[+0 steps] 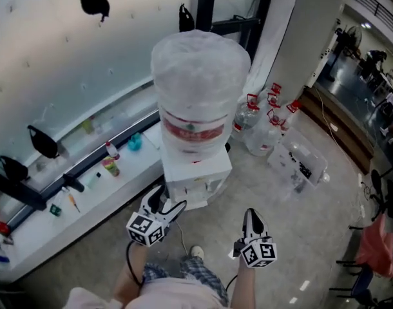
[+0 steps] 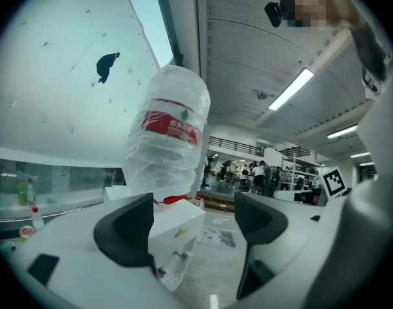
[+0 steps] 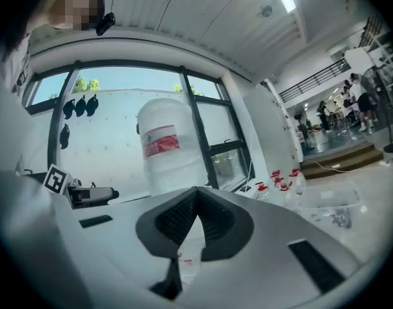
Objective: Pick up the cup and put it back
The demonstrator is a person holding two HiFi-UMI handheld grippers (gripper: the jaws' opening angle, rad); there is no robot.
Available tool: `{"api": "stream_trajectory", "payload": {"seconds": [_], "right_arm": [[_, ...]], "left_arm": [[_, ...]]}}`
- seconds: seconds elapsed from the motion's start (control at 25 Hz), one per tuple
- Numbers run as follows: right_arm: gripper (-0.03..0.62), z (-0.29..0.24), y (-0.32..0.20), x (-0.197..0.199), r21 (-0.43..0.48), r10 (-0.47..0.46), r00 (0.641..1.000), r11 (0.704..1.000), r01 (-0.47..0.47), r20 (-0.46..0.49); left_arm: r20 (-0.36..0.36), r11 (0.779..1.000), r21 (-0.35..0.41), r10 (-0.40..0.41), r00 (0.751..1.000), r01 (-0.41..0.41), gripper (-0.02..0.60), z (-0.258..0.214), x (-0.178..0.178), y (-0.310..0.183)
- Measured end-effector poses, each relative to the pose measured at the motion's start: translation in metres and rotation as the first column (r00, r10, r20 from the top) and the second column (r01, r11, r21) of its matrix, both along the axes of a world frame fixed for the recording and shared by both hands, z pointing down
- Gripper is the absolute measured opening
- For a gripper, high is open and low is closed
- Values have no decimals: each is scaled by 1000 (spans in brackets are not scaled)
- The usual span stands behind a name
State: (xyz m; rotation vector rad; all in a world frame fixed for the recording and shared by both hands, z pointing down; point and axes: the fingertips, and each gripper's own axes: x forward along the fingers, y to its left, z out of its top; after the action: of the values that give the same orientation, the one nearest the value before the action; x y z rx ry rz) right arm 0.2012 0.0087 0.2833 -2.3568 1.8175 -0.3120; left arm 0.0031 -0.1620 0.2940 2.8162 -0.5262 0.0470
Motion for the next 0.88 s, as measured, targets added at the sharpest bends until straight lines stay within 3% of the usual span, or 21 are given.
{"api": "stream_trajectory", "payload": {"seconds": [0.36,0.64,0.88], "right_arm": [[17,11,-50,29,-46,-259,966,965,259,2],[17,13,-69,23,-44,-329,944,943,329,5],[17,16,-64,1,-62,-345,939,937,344,1]], "left_arm": [[23,974,-14,-228,973,228,377,10,5,2],[31,954,-18,-300,953,300,377,13,-9,14],[22,953,-29,-301,953,302,377,12,-18,19]]}}
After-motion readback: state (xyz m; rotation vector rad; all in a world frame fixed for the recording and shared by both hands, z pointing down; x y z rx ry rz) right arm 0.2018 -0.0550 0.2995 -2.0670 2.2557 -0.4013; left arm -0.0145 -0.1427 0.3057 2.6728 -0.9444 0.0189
